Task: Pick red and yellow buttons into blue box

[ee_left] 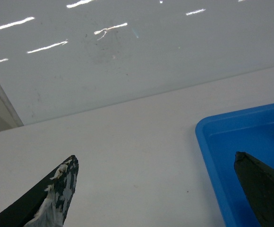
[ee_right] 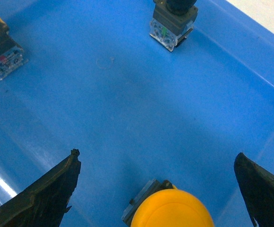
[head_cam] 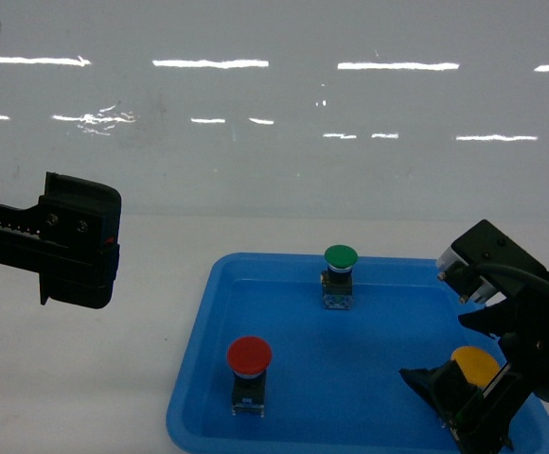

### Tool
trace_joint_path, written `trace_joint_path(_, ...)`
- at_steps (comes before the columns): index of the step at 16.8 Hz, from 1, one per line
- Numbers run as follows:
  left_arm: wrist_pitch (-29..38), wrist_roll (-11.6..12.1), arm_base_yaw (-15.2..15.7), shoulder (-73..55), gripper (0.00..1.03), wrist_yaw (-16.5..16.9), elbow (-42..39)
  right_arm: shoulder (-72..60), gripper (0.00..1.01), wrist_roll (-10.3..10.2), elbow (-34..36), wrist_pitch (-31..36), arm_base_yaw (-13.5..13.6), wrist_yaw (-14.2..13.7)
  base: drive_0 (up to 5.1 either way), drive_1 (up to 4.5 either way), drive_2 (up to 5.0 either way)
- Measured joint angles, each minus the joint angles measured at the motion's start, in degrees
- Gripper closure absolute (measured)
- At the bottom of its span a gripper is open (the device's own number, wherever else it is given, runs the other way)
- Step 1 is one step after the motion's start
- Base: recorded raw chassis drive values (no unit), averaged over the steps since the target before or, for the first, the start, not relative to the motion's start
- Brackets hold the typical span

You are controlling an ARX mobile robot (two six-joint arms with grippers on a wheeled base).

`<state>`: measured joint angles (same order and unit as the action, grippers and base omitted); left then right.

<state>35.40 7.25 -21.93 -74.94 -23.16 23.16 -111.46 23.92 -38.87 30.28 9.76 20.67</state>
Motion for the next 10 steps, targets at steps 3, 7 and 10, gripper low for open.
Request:
trace_joint_path(3,0.0,0.0,0.0,0.0,0.05,0.0,0.0,-3.1,0.03,1.7,0.5,1.9,0.1,-1.0,0.0,0.0,0.0)
trace_joint_path(7,0.0,0.0,0.0,0.0,0.05,0.0,0.0,-7.6,0.03,2.8,-0.7,2.7,0.7,-1.9,0.0,0.0,0.0)
trace_joint_path(10,0.0,0.0,0.0,0.0,0.05,0.0,0.0,-8.9,0.03,3.2,-2.0,3.2,0.7,-1.9,0.0,0.0,0.0)
